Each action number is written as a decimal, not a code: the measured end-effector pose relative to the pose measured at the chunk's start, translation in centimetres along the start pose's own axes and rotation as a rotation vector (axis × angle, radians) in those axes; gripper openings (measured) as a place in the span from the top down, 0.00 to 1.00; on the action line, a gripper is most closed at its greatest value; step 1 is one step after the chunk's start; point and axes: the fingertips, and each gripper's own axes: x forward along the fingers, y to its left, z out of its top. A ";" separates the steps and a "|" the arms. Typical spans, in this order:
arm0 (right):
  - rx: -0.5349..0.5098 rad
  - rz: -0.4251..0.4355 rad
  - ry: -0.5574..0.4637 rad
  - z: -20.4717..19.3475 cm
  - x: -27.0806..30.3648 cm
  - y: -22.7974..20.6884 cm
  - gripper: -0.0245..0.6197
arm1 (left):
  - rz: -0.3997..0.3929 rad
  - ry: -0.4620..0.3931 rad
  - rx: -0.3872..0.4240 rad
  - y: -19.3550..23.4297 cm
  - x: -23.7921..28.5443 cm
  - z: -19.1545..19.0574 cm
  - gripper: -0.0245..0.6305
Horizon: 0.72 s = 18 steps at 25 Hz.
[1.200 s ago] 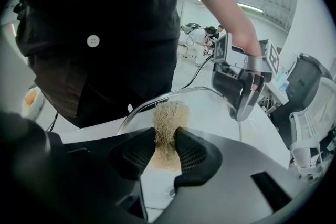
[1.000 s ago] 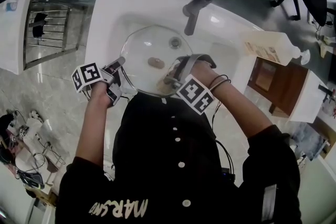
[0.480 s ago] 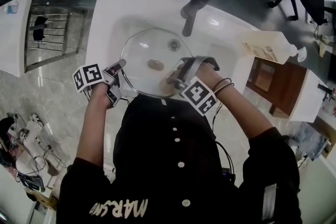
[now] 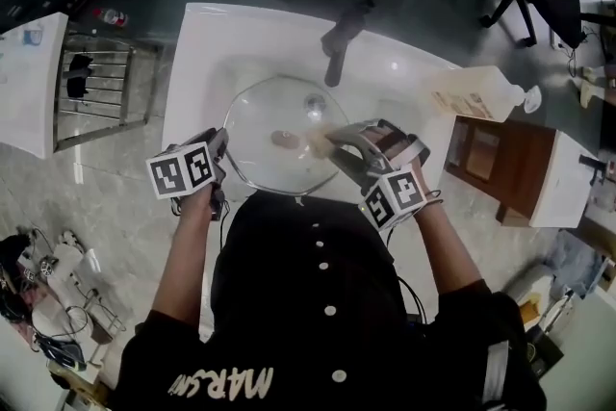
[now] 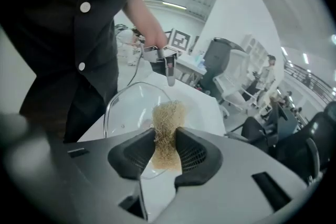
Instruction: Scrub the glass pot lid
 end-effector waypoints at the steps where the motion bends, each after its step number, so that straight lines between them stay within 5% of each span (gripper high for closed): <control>1: 0.038 -0.048 0.000 -0.2 -0.7 -0.7 0.75 | 0.015 -0.022 0.050 -0.3 -0.6 0.6 0.83; 4: 0.190 -0.197 -0.031 -0.6 -3.2 -2.7 0.75 | -0.020 -0.123 0.160 -2.6 -2.5 2.5 0.89; 7: 0.326 -0.346 -0.085 -0.3 -6.0 -4.6 0.75 | -0.137 -0.289 0.221 -6.0 -5.4 5.0 0.92; 10: 0.360 -0.465 -0.147 1.4 -9.1 -6.1 0.75 | -0.228 -0.439 0.277 -9.2 -8.8 6.8 0.92; 18: 0.444 -0.652 -0.295 3.6 -16.9 -10.0 0.75 | -0.315 -0.698 0.525 -17.8 -15.9 9.5 0.92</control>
